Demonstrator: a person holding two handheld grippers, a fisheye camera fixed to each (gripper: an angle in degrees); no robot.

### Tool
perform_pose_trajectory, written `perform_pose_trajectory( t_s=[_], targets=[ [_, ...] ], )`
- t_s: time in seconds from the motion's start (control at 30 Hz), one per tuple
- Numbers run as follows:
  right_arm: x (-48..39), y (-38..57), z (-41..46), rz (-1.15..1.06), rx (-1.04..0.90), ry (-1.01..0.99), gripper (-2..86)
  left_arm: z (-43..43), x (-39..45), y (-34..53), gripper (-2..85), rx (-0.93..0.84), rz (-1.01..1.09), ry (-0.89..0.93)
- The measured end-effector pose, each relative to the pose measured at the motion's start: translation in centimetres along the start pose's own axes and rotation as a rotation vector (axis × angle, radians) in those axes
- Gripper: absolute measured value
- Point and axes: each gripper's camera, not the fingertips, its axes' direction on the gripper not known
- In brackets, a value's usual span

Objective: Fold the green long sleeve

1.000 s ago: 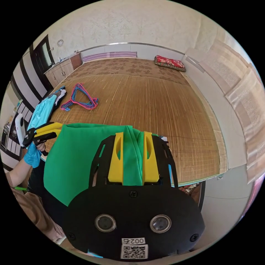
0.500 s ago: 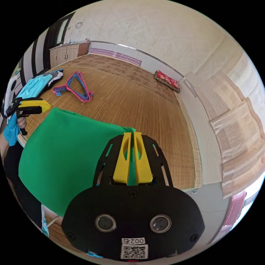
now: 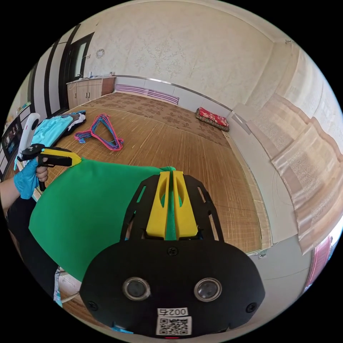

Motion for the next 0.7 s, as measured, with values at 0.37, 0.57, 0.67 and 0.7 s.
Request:
perform_pose_trajectory(
  t_s=[0.37,0.57,0.67,0.7],
  targets=[
    [-1.5,-0.5,-0.9,0.018,0.042,0.043,-0.8,-0.9,0.1,0.4,-0.1,0.025,-0.068,0.027],
    [-2.8,-1.4,-0.3,-0.05,-0.007,0.135,-0.8,-2.0,1.5,0.5,-0.8,0.066,-0.006,-0.078],
    [-3.5,-2.0,1.0,-0.097,-0.093,0.155,-0.6,-1.6,2.0,0.6,-0.9,0.035,0.017,-0.127],
    [-3.7,-2.0,1.2,-0.106,-0.103,0.16,-0.6,-1.5,2.0,0.6,-0.9,0.027,0.018,-0.131]
  ],
)
